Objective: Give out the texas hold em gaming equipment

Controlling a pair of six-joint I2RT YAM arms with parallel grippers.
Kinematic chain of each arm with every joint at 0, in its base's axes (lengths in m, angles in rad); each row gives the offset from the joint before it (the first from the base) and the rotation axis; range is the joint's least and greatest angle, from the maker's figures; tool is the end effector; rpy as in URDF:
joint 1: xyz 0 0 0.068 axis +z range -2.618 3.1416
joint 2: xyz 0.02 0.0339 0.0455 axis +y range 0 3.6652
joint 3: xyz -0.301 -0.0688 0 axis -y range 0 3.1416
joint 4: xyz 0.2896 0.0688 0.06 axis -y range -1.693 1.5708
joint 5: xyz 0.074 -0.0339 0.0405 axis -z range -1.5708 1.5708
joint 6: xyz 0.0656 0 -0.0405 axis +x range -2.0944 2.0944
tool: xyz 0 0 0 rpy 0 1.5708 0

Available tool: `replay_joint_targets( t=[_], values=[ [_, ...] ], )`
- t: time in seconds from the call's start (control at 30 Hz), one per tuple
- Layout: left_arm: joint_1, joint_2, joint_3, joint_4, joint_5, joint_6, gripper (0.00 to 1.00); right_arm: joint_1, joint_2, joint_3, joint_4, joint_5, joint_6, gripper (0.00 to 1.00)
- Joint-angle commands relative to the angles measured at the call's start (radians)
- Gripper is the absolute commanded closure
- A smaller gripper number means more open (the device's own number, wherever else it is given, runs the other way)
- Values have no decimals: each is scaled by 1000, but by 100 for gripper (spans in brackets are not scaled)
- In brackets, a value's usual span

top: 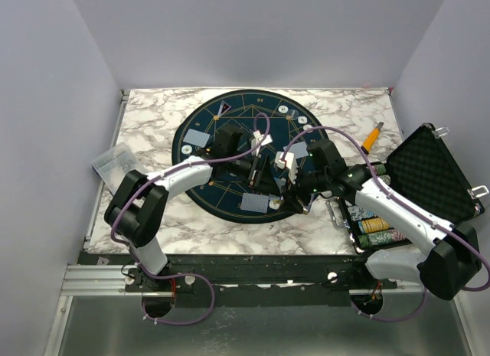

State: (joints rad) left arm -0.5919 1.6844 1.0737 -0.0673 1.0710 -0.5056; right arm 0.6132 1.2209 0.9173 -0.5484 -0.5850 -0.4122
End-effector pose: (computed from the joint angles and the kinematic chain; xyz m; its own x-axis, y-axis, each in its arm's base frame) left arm 0.3064 -0.2754 0.2295 -0.8597 0.2983 -0.4148 0.4781 0.1838 -0.8588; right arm 0.2211 0.1999 0.2701 -0.2526 -0.5862 -0.7698 -0.9586 0.2595 0.1170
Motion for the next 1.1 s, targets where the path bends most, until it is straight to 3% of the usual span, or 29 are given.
replay_joint_targets(
  t=[0.0, 0.33, 0.6, 0.8, 1.07],
  values=[
    [4, 35, 21, 31, -20, -35, 23, -2, -3, -3, 11, -30, -2, 99],
    [110, 7, -38, 31, 40, -24, 40, -2, -16, -22, 12, -1, 2, 99],
    [100, -82, -74, 150, 66, -69, 32, -1, 9, -13, 16, 11, 7, 99],
    [45, -42, -31, 166, 26, -101, 32, 0, 16, -7, 17, 1, 10, 99],
    [52, 2, -38, 140, 21, -95, 58, 0, -4, -1, 15, -2, 20, 100]
  ],
)
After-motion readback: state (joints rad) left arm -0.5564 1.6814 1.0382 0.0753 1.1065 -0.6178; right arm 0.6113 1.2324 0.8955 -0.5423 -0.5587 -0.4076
